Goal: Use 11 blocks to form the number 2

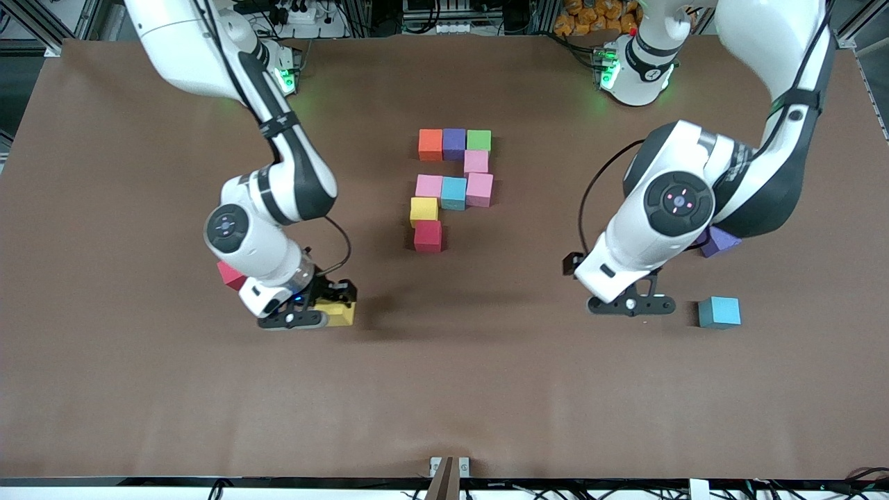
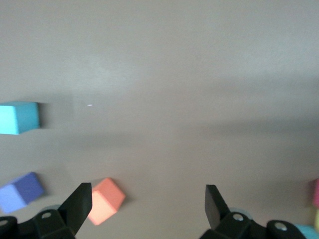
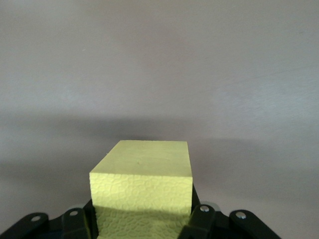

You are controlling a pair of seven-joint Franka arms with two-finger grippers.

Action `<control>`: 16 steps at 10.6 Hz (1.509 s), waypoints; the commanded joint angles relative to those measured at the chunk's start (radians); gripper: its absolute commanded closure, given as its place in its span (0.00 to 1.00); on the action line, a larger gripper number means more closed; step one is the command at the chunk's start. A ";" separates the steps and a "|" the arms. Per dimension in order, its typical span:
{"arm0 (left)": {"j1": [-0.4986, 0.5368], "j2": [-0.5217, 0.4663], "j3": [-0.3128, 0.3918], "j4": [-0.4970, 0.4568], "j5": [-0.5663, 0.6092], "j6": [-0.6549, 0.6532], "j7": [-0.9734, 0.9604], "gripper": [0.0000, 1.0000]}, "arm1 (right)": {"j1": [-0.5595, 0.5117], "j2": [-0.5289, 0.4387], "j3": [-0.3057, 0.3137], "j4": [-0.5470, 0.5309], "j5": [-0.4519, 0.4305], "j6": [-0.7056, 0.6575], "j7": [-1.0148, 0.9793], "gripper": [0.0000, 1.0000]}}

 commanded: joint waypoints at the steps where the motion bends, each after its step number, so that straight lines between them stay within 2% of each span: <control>1: 0.108 -0.146 -0.011 -0.187 0.017 0.048 0.150 0.00 | 0.080 0.020 -0.005 0.050 0.009 0.000 0.014 0.54; 3: 0.275 -0.208 -0.039 -0.299 -0.007 0.109 0.381 0.00 | 0.147 0.054 -0.005 0.115 0.002 -0.002 -0.015 0.57; 5: 0.422 -0.241 -0.074 -0.377 -0.121 0.140 0.515 0.00 | 0.197 0.089 -0.002 0.169 0.007 -0.002 -0.138 0.57; 8: 0.438 -0.336 -0.076 -0.566 -0.125 0.254 0.522 0.00 | 0.243 0.105 0.001 0.170 0.007 -0.011 -0.368 0.60; 10: 0.443 -0.391 -0.076 -0.695 -0.135 0.363 0.522 0.00 | 0.253 0.106 0.037 0.167 0.002 -0.015 -0.508 0.62; 13: 0.443 -0.402 -0.077 -0.799 -0.139 0.420 0.544 0.00 | 0.310 0.120 0.044 0.164 0.002 -0.018 -0.611 0.62; 16: 0.438 -0.405 -0.125 -0.870 -0.139 0.478 0.554 0.00 | 0.362 0.140 0.044 0.161 -0.001 -0.087 -0.691 0.65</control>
